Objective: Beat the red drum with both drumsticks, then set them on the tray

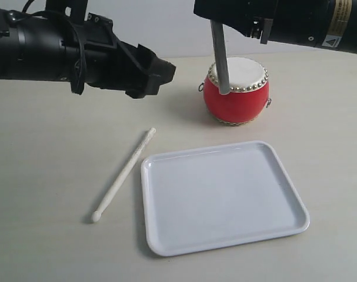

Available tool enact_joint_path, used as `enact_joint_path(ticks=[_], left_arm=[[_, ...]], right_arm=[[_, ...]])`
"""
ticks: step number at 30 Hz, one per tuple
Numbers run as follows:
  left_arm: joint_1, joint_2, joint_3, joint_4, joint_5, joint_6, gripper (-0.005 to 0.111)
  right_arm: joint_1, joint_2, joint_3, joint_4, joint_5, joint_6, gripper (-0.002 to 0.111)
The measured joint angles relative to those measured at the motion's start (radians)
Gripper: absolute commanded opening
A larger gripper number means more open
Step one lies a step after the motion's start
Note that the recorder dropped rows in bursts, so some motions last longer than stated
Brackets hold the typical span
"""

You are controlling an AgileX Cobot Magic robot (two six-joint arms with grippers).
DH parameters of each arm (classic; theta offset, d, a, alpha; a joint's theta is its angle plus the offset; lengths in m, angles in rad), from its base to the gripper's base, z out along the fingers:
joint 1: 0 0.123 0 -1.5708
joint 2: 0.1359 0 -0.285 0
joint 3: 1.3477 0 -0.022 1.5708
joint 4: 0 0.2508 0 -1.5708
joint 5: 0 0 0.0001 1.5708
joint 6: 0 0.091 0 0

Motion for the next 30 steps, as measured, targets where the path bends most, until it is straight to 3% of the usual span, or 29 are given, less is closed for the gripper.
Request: enact_joint_path(ticks=[7, 14, 18, 22, 26, 30], left_arm=[[0.027, 0.067, -0.109, -0.104, 0.028, 0.015, 0.068], [0.162, 0.121, -0.192, -0.335, 0.149, 0.068, 0.068], [0.286, 0.184, -0.222, -0.501, 0.346, 0.18, 0.068], [0.396, 0.283, -0.228, -0.662, 0.685, 0.333, 0.068], [0.407, 0.384, -0.228, -0.686, 0.929, 0.483, 0.068], [0.383, 0.456, -0.228, -0.689, 0.992, 0.599, 0.068]], right_arm=[[-0.008, 0.053, -0.001, 0.104, -0.006, -0.134, 0.0], [-0.085, 0.1, -0.001, 0.201, -0.01, -0.157, 0.0], [-0.104, 0.118, -0.001, 0.194, -0.01, -0.177, 0.0], [-0.104, 0.119, -0.001, 0.185, -0.01, -0.182, 0.0], [-0.104, 0.119, -0.001, 0.175, -0.01, -0.145, 0.0], [-0.08, 0.12, -0.001, 0.173, -0.01, -0.059, 0.0]])
